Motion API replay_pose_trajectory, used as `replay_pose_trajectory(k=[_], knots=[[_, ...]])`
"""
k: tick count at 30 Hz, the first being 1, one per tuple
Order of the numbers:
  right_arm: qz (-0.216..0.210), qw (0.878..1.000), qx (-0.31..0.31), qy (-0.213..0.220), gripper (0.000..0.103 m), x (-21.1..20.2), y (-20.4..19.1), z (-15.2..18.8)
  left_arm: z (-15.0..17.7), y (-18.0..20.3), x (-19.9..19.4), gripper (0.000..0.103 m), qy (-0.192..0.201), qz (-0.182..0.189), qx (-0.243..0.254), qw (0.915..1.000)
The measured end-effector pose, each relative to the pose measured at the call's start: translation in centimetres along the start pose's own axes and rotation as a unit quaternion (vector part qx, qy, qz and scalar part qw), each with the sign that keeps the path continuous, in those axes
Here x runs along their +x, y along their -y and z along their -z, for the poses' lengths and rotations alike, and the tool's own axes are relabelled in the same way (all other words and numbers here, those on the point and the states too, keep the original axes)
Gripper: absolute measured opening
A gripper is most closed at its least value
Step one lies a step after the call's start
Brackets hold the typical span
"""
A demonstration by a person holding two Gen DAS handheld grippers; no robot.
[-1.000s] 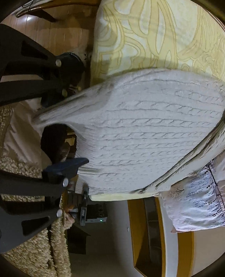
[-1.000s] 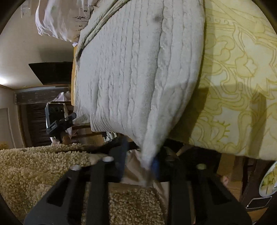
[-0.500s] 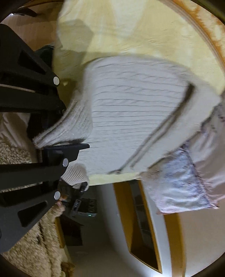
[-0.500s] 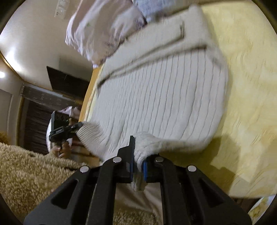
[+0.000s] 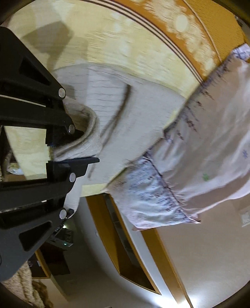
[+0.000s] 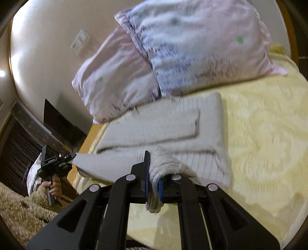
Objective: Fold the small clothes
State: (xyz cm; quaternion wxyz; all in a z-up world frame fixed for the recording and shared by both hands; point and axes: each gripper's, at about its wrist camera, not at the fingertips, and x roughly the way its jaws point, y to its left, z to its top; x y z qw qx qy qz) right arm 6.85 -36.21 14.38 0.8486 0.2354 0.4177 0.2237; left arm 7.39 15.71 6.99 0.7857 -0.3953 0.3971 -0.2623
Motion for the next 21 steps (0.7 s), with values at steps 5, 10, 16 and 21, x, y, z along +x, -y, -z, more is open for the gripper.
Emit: replay_pose_trajectory(k=[5,10,16,21], knots=[[-0.010,1.000,0.006,0.027,0.006,0.7,0.1,-1.6,-2.6,-0.1,0.8,0.008,0.015,0.001,0.006,0.9999],[-0.013,0.999,0.008,0.044,0.006,1.6,0.3,-2.9,-4.7,-0.7,2.1,0.008,0.019,-0.008,0.012,0.9997],[-0.009,0.999,0.011,0.050,0.006,3.9,1.0,-4.5,-7.3,-1.4,4.2,0.005,0.013,-0.031,0.028,0.9990],[0.018,0.999,0.045,0.026,0.006,7.4,3.3,-5.2,-9.0,-3.7,7.1,0.005,-0.022,-0.091,0.023,0.9953]])
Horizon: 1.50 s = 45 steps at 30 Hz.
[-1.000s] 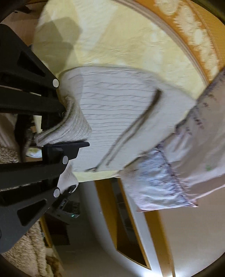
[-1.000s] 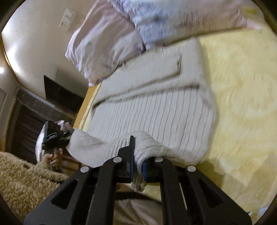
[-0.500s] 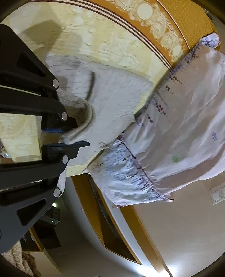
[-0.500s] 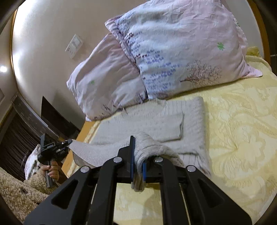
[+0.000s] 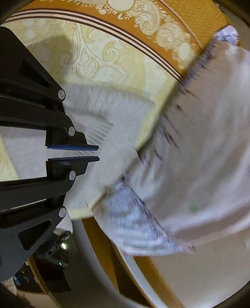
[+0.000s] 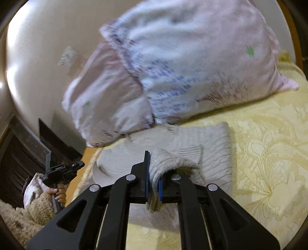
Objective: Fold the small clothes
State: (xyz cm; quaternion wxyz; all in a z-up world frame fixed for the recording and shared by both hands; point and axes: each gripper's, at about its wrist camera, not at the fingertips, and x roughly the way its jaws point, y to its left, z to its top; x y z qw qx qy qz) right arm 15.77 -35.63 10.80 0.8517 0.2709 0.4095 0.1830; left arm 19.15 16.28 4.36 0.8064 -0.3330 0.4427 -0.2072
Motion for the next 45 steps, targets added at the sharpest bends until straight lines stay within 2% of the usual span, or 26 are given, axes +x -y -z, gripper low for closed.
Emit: replay_pose_trajectory(k=[2,7,9,11,12,15,19,21,22,23,24,25,26,27,30,33,37,38,40,45], knots=[[0.012,1.000,0.013,-0.019,0.006,1.5,0.9,-0.1,0.0,-0.3,1.2,0.005,-0.030,-0.025,0.006,0.9992],[0.005,0.999,0.013,-0.030,0.007,2.4,1.0,-0.1,0.0,0.0,2.4,0.007,-0.067,-0.087,0.061,0.9921],[0.004,0.999,0.016,-0.032,0.007,2.7,1.2,-0.2,-0.4,-0.3,3.0,0.008,-0.080,-0.097,0.068,0.9897],[0.002,0.999,0.023,-0.034,0.007,2.8,1.4,-0.3,-0.6,-0.1,3.7,0.019,-0.090,-0.098,0.079,0.9879],[0.002,0.999,0.024,-0.035,0.007,2.8,1.4,-0.3,-0.7,0.1,3.9,0.020,-0.091,-0.098,0.086,0.9873],[0.002,0.999,0.029,-0.038,0.007,2.9,1.6,-0.2,-0.9,0.7,4.8,0.021,-0.095,-0.100,0.101,0.9853],[-0.001,0.999,0.032,-0.038,0.007,2.7,1.7,-0.3,-1.4,1.3,4.9,0.022,-0.098,-0.127,0.114,0.9804],[-0.003,0.999,0.031,-0.040,0.007,2.8,1.7,-0.3,-1.5,1.8,4.3,0.053,-0.092,-0.146,0.138,0.9753],[-0.003,0.999,0.032,-0.042,0.007,2.9,1.7,-0.4,-1.6,2.0,4.2,0.079,-0.086,-0.162,0.150,0.9715],[-0.002,0.998,0.033,-0.044,0.007,3.1,1.8,-0.4,-1.6,2.2,4.0,0.081,-0.081,-0.170,0.165,0.9681],[-0.002,0.998,0.034,-0.045,0.007,3.2,1.8,-0.4,-1.7,2.1,4.0,0.081,-0.084,-0.163,0.164,0.9694],[-0.001,0.998,0.035,-0.046,0.007,3.4,1.9,-0.5,-1.8,1.9,4.0,0.075,-0.088,-0.150,0.156,0.9724],[-0.002,0.998,0.035,-0.047,0.007,3.5,1.9,-0.5,-1.9,1.7,4.1,0.063,-0.090,-0.137,0.147,0.9756],[-0.002,0.998,0.035,-0.048,0.007,3.5,1.9,-0.5,-1.9,1.5,4.3,0.058,-0.093,-0.127,0.139,0.9777],[-0.002,0.998,0.036,-0.050,0.007,3.7,1.9,-0.6,-1.6,1.6,5.0,0.046,-0.103,-0.120,0.142,0.9771],[-0.001,0.998,0.041,-0.053,0.007,3.8,2.2,-0.6,-1.1,1.5,5.6,0.044,-0.119,-0.131,0.144,0.9737],[-0.001,0.998,0.043,-0.055,0.007,4.0,2.4,-0.6,-1.1,0.9,5.4,0.042,-0.117,-0.122,0.124,0.9777],[0.000,0.998,0.042,-0.054,0.007,4.1,2.4,-0.6,-1.1,0.9,5.4,0.026,-0.116,-0.121,0.124,0.9780],[-0.003,0.998,0.044,-0.046,0.007,4.0,2.3,-0.8,-1.1,1.3,4.9,0.007,-0.104,-0.117,0.128,0.9794],[-0.015,0.999,0.041,-0.019,0.006,3.1,1.7,-2.0,-2.5,3.0,2.9,0.006,-0.054,-0.094,0.127,0.9860]])
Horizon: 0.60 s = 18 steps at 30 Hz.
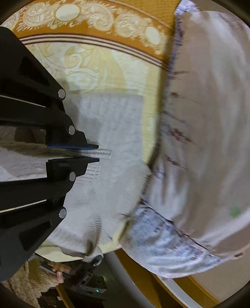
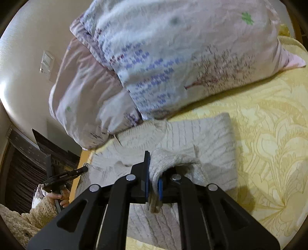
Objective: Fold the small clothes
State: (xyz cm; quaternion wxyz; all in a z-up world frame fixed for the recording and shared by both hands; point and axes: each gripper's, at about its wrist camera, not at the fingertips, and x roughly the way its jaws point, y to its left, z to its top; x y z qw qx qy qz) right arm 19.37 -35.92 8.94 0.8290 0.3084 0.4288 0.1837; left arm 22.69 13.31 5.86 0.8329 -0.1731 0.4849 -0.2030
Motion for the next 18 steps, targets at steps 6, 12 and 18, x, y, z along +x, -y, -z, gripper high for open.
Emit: replay_pose_trajectory(k=[6,12,18], knots=[[-0.014,0.999,0.025,0.035,0.007,-0.4,0.3,-1.5,-3.7,0.9,-1.5,0.006,0.060,-0.013,0.008,0.9981],[0.006,0.996,0.083,0.038,0.006,1.7,2.9,-2.4,-6.0,-1.2,1.6,0.006,0.052,-0.048,-0.023,0.9972],[0.060,0.988,0.144,-0.004,0.012,5.1,5.4,-2.2,-5.6,-2.9,6.7,0.006,-0.003,-0.069,-0.056,0.9960]])
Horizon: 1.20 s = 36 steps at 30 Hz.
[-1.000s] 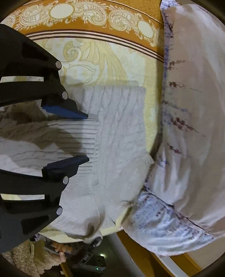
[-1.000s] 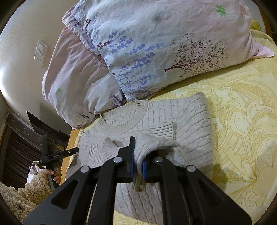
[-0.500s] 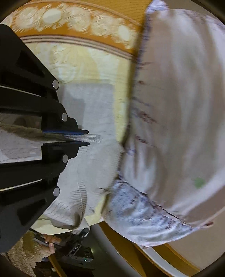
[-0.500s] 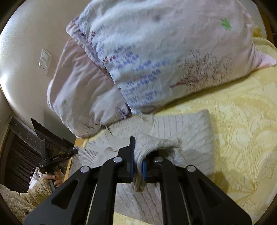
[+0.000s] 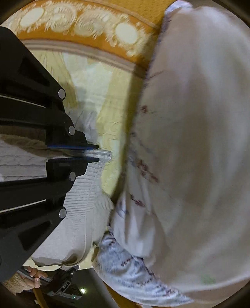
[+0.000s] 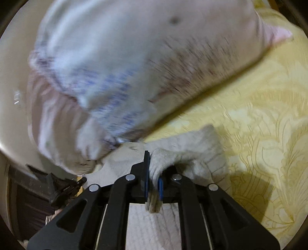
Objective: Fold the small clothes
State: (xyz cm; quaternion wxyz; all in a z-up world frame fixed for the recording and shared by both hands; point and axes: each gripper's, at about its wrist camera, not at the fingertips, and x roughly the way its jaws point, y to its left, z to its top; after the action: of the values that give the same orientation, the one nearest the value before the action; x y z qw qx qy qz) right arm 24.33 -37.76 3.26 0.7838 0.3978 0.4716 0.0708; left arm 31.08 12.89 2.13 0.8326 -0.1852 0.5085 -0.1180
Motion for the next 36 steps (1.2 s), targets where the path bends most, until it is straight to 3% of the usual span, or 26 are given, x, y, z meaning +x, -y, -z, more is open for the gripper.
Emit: replay_pose_trajectory(k=[3,4,5,7,13,17,21,22,25,27,30,32,36], knots=[[0.005,1.000,0.020,0.014,0.041,-0.4,0.4,-0.1,0.0,0.3,0.5,0.007,-0.002,0.003,-0.009,1.0000],[0.005,1.000,0.015,0.019,0.047,-0.7,0.2,-0.1,0.0,0.3,0.4,0.015,-0.001,0.005,-0.011,0.9999],[0.013,1.000,0.005,0.025,0.050,-1.2,-0.1,-0.1,-0.1,0.3,0.3,0.034,-0.001,0.009,-0.014,0.9999],[0.026,0.999,-0.016,0.038,0.051,-2.4,-0.5,0.0,0.0,0.0,-0.3,0.055,0.006,0.019,-0.021,0.9996],[0.062,0.995,-0.055,0.051,0.043,-6.5,0.7,1.4,1.4,-0.3,-4.2,0.060,0.033,0.021,-0.012,0.9992],[0.085,0.993,-0.072,0.028,0.043,-7.7,2.2,3.6,4.4,-0.6,-6.4,0.060,0.032,0.006,0.009,0.9994],[0.083,0.994,-0.074,0.004,0.043,-8.0,3.2,5.5,7.5,-0.9,-7.4,0.060,0.020,-0.002,0.020,0.9996],[0.083,0.994,-0.077,-0.001,0.040,-7.6,2.9,5.9,8.2,-0.8,-7.4,0.060,0.015,-0.003,0.023,0.9996],[0.097,0.989,-0.112,-0.007,0.015,-7.2,1.9,7.0,10.2,-0.2,-7.0,0.060,0.002,-0.012,0.041,0.9991],[0.096,0.987,-0.129,-0.002,0.009,-7.5,1.1,7.4,11.1,0.2,-6.8,0.057,0.003,-0.017,0.051,0.9986],[0.089,0.986,-0.142,0.007,0.007,-8.5,0.3,7.9,11.7,0.2,-6.6,0.037,0.001,-0.010,0.047,0.9988],[0.087,0.986,-0.144,0.014,0.007,-9.3,0.0,8.2,11.7,-0.1,-6.6,0.010,-0.003,0.002,0.040,0.9992],[0.083,0.988,-0.132,0.021,0.007,-10.8,-0.1,8.9,11.6,-0.9,-6.9,0.008,-0.006,0.022,0.027,0.9994]])
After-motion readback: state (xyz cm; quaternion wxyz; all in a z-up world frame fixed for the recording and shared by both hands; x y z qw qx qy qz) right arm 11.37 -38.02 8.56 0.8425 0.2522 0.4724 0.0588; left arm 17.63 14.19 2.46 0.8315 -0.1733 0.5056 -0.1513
